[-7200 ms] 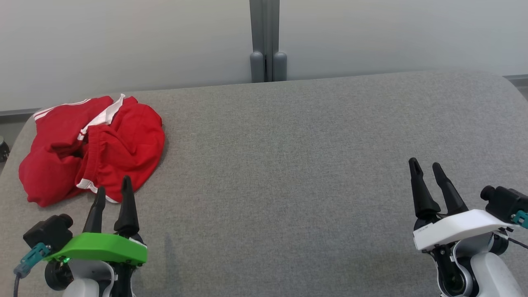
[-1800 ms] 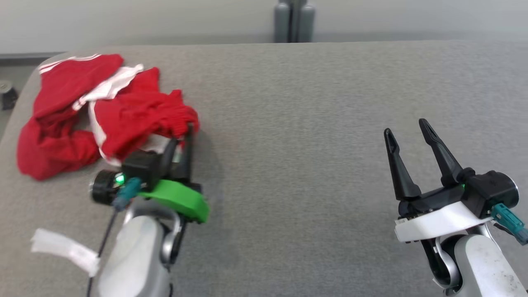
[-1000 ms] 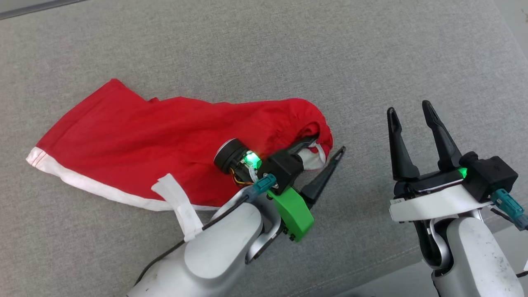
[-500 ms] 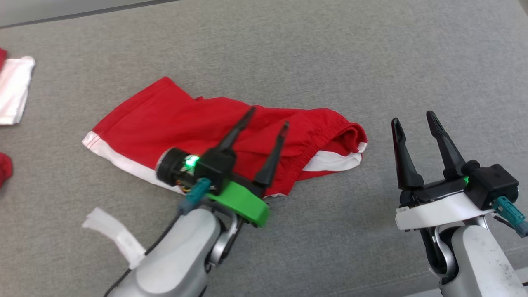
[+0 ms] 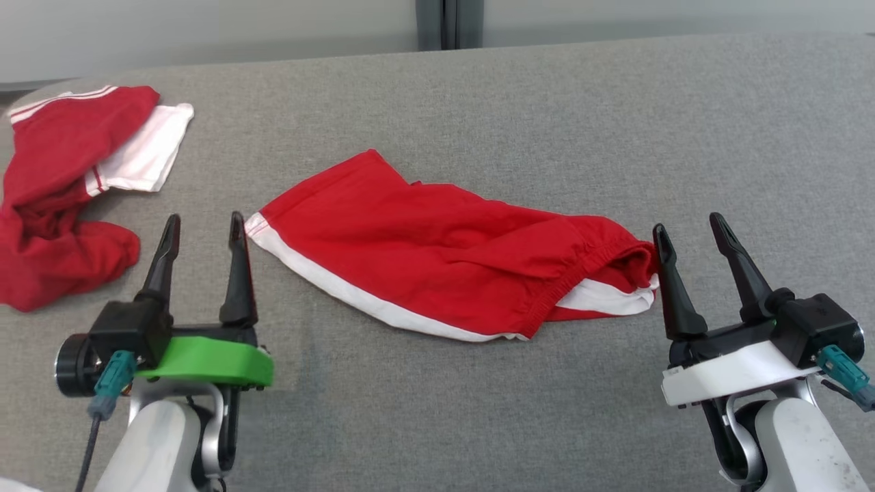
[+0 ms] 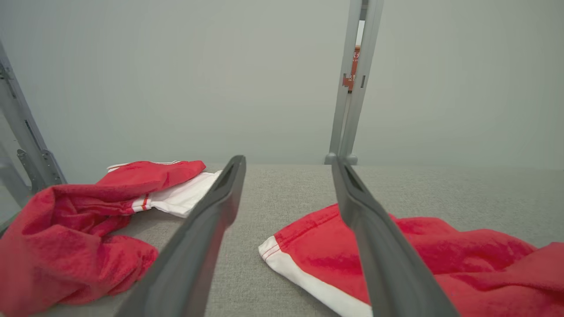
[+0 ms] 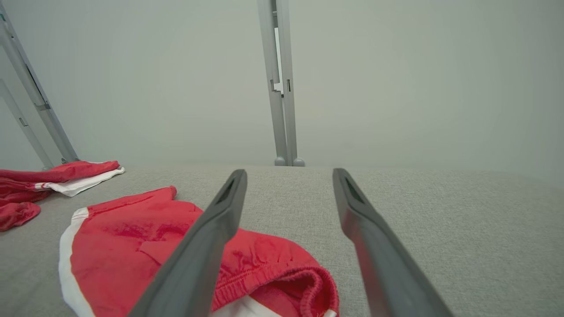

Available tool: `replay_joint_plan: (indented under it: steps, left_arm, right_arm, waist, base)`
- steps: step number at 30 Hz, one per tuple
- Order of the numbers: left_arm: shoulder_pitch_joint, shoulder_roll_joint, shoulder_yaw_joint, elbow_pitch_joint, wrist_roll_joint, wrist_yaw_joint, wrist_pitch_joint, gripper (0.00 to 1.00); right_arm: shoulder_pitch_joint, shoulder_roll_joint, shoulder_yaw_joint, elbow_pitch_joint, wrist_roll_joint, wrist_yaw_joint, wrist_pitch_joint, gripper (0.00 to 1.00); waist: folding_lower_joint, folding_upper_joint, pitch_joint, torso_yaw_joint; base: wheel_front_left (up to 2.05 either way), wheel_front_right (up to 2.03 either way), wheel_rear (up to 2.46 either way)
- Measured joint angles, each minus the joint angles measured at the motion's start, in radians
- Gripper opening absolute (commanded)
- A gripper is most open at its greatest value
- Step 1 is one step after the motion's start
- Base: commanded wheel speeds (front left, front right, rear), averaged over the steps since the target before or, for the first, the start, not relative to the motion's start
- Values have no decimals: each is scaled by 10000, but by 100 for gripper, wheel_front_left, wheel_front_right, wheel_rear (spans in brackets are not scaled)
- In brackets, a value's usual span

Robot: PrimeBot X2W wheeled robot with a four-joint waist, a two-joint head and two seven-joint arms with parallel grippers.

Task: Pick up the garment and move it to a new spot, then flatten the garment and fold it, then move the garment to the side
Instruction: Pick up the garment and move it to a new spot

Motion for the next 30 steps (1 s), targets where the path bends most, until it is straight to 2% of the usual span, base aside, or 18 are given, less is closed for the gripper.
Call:
replay_joint_plan:
  steps: [5, 12, 21, 30]
  left_arm:
    - [712, 0, 738, 82, 270, -502, 0, 100]
    - [1394, -10, 815, 443, 602, -1030, 0, 100]
    - [1887, -38, 989, 706, 771, -1154, 0, 100]
    - [1885, -153, 1124, 830, 874, -1250, 0, 100]
  right_arm:
    - [374, 36, -25, -58, 4, 0, 117, 100]
    - [1068, 207, -111, -159, 15, 0, 332, 100]
    - [1524, 297, -63, -282, 36, 0, 481, 100]
    - [1532, 359, -94, -349, 33, 0, 525, 100]
  waist:
    - [0, 0, -455, 122]
    - [0, 0, -1003, 12]
    - [0, 0, -1483, -289]
    - [0, 0, -1441, -306]
  base:
    - [0, 0, 0]
    - [0, 0, 0]
    - [0, 0, 0]
    - [0, 0, 0]
